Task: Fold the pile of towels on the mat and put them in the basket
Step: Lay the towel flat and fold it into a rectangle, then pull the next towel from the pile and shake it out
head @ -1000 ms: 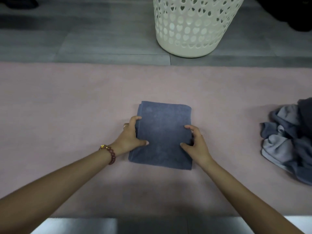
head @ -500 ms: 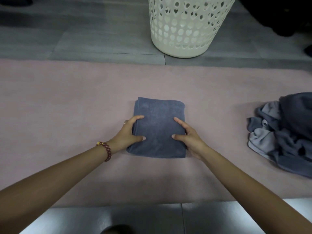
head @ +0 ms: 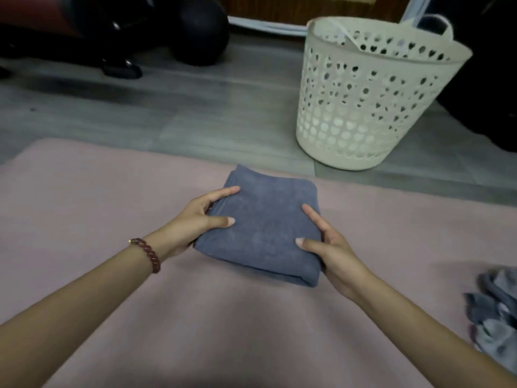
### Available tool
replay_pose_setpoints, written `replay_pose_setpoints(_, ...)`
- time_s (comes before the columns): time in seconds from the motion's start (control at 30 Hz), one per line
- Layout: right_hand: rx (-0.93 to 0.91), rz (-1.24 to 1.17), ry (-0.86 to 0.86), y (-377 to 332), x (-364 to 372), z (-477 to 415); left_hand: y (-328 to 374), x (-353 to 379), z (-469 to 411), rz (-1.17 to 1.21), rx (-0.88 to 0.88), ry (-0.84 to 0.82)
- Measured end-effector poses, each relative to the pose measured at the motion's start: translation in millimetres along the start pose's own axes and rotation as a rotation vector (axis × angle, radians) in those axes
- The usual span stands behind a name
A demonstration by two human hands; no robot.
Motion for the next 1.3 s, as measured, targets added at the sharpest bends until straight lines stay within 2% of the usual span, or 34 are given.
replay_pose_setpoints(0.2,-0.080,0.034,-0.126,-33.7,139.1,-106.2,41.0,-137.6,-59.8,-0.152,0.143,0.153)
replay_pose_setpoints(0.27,-0.079,0.064,-0.126,-27.9,180.6,-134.2,30.2,-173.9,-76.8,-0.172,0.135,0.217)
replay_pose_setpoints(0.33,-0.038,0.162,-0.126,-10.7,213.0,-156.5,1.0,-209.9,-91.4,-0.241,0.076,0.354)
replay_pose_setpoints(0.4,0.024,0.432,-0.115,10.8,229.3,-163.3,-39.4,-233.8,-100.7,-0.526,-0.048,0.542)
replay_pose_setpoints(0.43,0.005,0.653,-0.106,21.5,232.1,-163.8,-58.4,-239.1,-101.8,-0.724,-0.105,0.617)
replay_pose_setpoints(0.5,-0.128,1.015,-0.158,43.8,229.9,-162.1,-85.4,-233.5,-95.4,-0.948,-0.082,0.682)
replay_pose_setpoints(0.53,-0.206,1.104,-0.237,53.3,227.9,-158.6,-95.6,-225.9,-90.6,-0.990,-0.025,0.644)
replay_pose_setpoints(0.6,-0.388,1.289,-0.435,66.5,223.9,-152.2,-114.0,-207.2,-82.0,-1.117,0.003,0.450)
replay_pose_setpoints(0.63,-0.458,1.393,-0.528,71.5,222.7,-150.9,-126.1,-202.9,-79.4,-1.193,-0.041,0.360)
replay_pose_setpoints(0.7,-0.458,1.510,-0.642,78.8,222.9,-148.7,-143.1,-198.9,-72.5,-1.316,-0.137,0.264)
replay_pose_setpoints(0.77,-0.417,1.506,-0.668,81.4,220.1,-146.0,-144.9,-197.5,-70.8,-1.343,-0.203,0.255)
replay_pose_setpoints(0.87,-0.456,1.444,-0.720,70.3,188.1,-134.8,-119.9,-175.3,-77.0,-1.307,-0.286,0.304)
replay_pose_setpoints(0.9,-0.466,1.416,-0.745,63.8,170.1,-128.2,-109.4,-161.5,-77.1,-1.305,-0.243,0.324)
replay_pose_setpoints(0.97,-0.451,1.359,-0.750,45.5,116.6,-109.6,-91.4,-115.2,-76.3,-1.243,-0.017,0.333)
replay_pose_setpoints(1.0,-0.412,1.344,-0.738,37.0,93.1,-101.7,-82.3,-94.6,-73.0,-1.171,0.074,0.307)
replay_pose_setpoints(1.07,-0.306,1.339,-0.643,17.1,28.7,-76.7,-66.7,-32.1,-68.1,-1.027,0.172,0.154)
replay_pose_setpoints(1.17,-0.145,1.346,-0.388,-8.0,-76.2,-30.7,-47.2,73.2,-62.6,-0.912,0.280,-0.053)
replay_pose_setpoints(1.3,-0.042,1.280,-0.013,-25.5,-207.1,52.5,-21.2,204.7,-41.3,-0.822,0.385,-0.260)
Point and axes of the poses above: each hand's wrist, its own z-axis away from the middle knuckle, its own x-axis out of the palm, y = z × x, the point moved 1 cm from there along -z, towards the middle knuckle, and after that the axes turned 10 degrees about y, right-handed, at the moved point
